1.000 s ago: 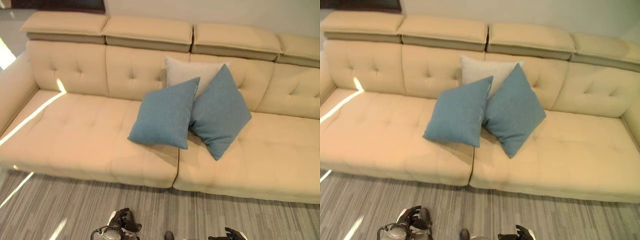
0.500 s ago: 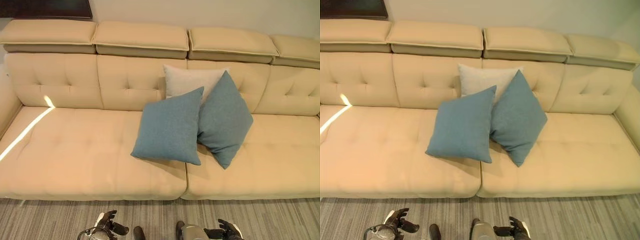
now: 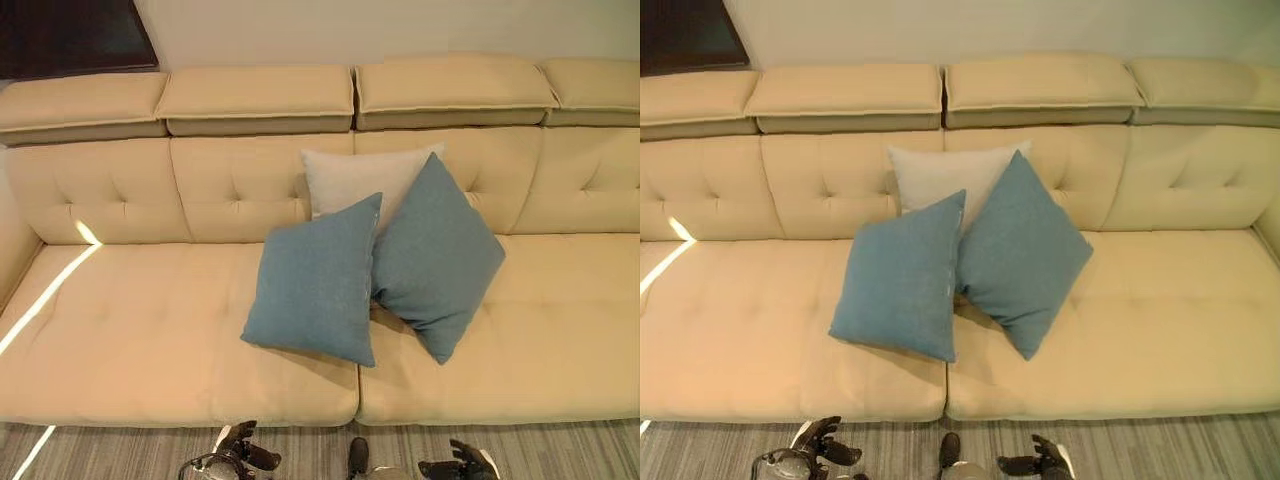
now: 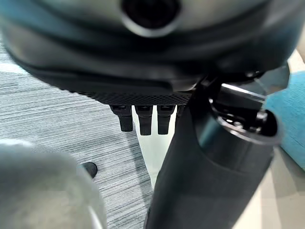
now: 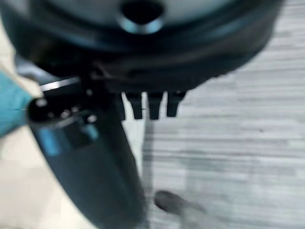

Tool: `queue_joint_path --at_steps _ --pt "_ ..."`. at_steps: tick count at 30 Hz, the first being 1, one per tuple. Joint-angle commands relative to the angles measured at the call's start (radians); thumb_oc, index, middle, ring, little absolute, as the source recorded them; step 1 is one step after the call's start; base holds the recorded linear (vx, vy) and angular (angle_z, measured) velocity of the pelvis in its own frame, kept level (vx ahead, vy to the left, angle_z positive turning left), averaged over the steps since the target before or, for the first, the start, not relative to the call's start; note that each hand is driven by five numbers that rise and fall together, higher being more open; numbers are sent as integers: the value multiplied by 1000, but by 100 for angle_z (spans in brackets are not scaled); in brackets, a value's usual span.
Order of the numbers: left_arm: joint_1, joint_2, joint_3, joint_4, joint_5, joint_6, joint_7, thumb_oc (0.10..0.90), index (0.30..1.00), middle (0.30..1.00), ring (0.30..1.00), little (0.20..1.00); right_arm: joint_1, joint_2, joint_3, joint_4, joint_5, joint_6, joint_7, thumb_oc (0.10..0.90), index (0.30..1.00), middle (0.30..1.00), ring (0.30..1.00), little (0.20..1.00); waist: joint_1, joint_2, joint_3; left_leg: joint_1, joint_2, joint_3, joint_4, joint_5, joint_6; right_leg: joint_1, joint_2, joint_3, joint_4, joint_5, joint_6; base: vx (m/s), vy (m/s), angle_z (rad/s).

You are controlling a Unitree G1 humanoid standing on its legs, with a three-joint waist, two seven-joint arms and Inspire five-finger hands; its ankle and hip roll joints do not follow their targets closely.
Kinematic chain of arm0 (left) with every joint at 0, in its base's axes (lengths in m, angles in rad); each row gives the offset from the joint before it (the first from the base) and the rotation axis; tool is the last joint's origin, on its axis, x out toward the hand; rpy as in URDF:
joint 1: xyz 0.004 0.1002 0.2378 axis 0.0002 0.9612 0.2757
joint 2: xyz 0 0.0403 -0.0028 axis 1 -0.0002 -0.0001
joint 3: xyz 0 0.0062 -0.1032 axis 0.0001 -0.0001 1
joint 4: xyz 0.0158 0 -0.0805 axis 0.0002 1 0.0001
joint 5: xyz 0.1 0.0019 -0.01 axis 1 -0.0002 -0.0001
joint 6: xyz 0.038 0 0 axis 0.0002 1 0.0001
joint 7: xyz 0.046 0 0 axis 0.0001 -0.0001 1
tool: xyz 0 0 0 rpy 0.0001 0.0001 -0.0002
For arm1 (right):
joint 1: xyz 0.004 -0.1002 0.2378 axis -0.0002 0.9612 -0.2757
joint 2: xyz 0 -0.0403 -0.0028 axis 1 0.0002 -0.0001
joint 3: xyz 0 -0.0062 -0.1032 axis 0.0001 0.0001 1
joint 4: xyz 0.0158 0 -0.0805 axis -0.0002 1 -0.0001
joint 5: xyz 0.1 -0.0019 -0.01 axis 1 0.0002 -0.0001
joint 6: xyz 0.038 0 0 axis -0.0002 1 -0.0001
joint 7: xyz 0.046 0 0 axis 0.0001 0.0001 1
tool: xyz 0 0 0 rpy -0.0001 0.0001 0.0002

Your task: Pick up all the scattered cushions and arrange them neatly on the sofa.

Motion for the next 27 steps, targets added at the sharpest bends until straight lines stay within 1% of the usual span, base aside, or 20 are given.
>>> queue_joint_path --at_steps 1,3,4,5,6,7,8,9,10,12,13,15,16,18,20,21,23,24,26,27 --pt "-36 35 5 -14 -25 -40 10 800 900 900 900 900 -7 -21 19 -21 18 -37 -20 800 900 900 900 900 21 -48 -12 -7 -67 -24 -59 -84 37 7 -27 107 95 -137 94 182 100 -14" --pt "-38 34 5 -16 -42 -43 13 800 900 900 900 900 -13 -24 25 -29 14 -40 -24 800 900 900 900 900 40 -46 -22 -14 -42 -117 -148 -47 28 13 -21 138 93 -149 101 173 105 -46" --pt "-39 35 2 -18 -44 -44 15 800 900 900 900 900 -14 -27 26 -29 12 -41 -25 800 900 900 900 900 44 -43 -24 -23 -29 -151 -176 -24 25 17 -21 147 94 -154 102 209 151 -52" --pt "-41 33 -2 -15 -44 -44 16 800 900 900 900 900 -14 -29 24 -33 9 -41 -24 800 900 900 900 900 42 -35 -24 -11 -20 -159 -220 -14 27 25 -21 155 100 -168 105 278 255 -36" --pt "-37 34 -5 -8 -33 -39 10 800 900 900 900 900 -11 -24 19 -30 6 -36 -22 800 900 900 900 900 38 -30 -34 -4 -21 -141 -246 1 24 33 -33 157 107 -173 113 212 206 -34" --pt "-37 34 -5 -8 -33 -39 10 800 900 900 900 900 -11 -24 19 -30 6 -35 -22 800 900 900 900 900 38 -30 -33 -3 -22 -140 -247 2 24 34 -33 158 107 -173 114 244 283 -26" --pt "-31 40 -4 -9 -24 -38 13 800 900 900 900 900 -13 -21 23 -34 -6 -33 -24 800 900 900 900 900 40 -30 -41 17 -37 -121 -274 5 31 28 -48 169 119 -161 126 107 143 -21" --pt "-30 41 -4 -9 -24 -38 13 800 900 900 900 900 -13 -21 23 -35 -6 -33 -24 800 900 900 900 900 41 -30 -40 19 -38 -119 -275 5 31 28 -48 170 119 -161 127 182 255 -41" --pt "-31 49 5 -12 -27 -38 15 800 900 900 900 900 -14 -18 17 -52 3 -34 -26 800 900 900 900 900 39 -29 -47 44 -52 -89 -314 7 34 19 -62 177 122 -149 142 77 114 -46" --pt "-31 55 11 -16 -29 -39 19 800 900 900 900 900 -15 -17 11 -66 7 -37 -29 800 900 900 900 900 39 -30 -50 54 -57 -75 -325 7 38 15 -67 182 124 -144 148 106 151 -32" --pt "-33 70 30 -29 -39 -44 35 800 900 900 900 900 -15 -22 -12 -118 28 -46 -40 800 900 900 900 900 39 -31 -54 66 -69 -51 -345 6 45 7 -76 191 122 -131 161 111 168 -9" --pt "-34 76 39 -40 -44 -48 42 800 900 900 900 900 -12 -28 -23 -161 35 -53 -46 800 900 900 900 900 38 -31 -54 70 -72 -42 -350 4 47 3 -81 191 120 -125 167 58 100 -18" --pt "-35 91 61 -76 -61 -57 59 800 900 900 900 900 -1 -48 -50 -271 39 -65 -60 800 900 900 900 900 35 -30 -55 73 -78 -26 -358 -1 52 -3 -89 191 116 -114 177 30 75 -30" --pt "-26 104 80 -139 -75 -70 72 800 900 900 900 900 22 -76 -84 -382 39 -77 -68 800 900 900 900 900 33 -28 -57 75 -85 -16 -358 -7 56 -2 -98 186 102 -102 186 38 80 -20" --pt "-21 107 85 -158 -78 -72 72 800 900 900 900 900 33 -86 -95 -421 37 -80 -70 800 900 900 900 900 33 -27 -58 76 -86 -14 -358 -9 56 0 -100 183 97 -101 188 32 31 -6" --pt "-10 113 102 -205 -91 -82 77 800 900 900 900 900 53 -113 -122 -504 27 -88 -67 800 900 900 900 900 29 -25 -61 82 -90 -11 -358 -15 58 6 -105 177 87 -97 192 46 31 1" --pt "-4 117 110 -232 -97 -85 80 800 900 900 900 900 63 -123 -134 -540 23 -90 -65 800 900 900 900 900 28 -24 -63 86 -92 -10 -358 -19 58 10 -108 174 83 -95 194 44 29 1" --pt "11 124 131 -274 -103 -90 85 800 900 900 900 900 78 -148 -161 -616 8 -93 -64 800 900 900 900 900 26 -22 -65 95 -94 -5 -358 -25 59 21 -112 169 75 -94 198 43 17 -4" --pt "26 127 159 -323 -122 -96 93 800 900 900 900 900 93 -163 -191 -684 -3 -97 -70 800 900 900 900 900 25 -19 -67 105 -95 -3 -358 -30 60 32 -114 162 71 -94 200 45 10 -5" --pt "27 127 158 -324 -122 -96 93 800 900 900 900 900 94 -163 -191 -686 -3 -96 -70 800 900 900 900 900 26 -19 -67 106 -95 -3 -358 -30 60 33 -114 162 70 -94 200 31 2 -2"
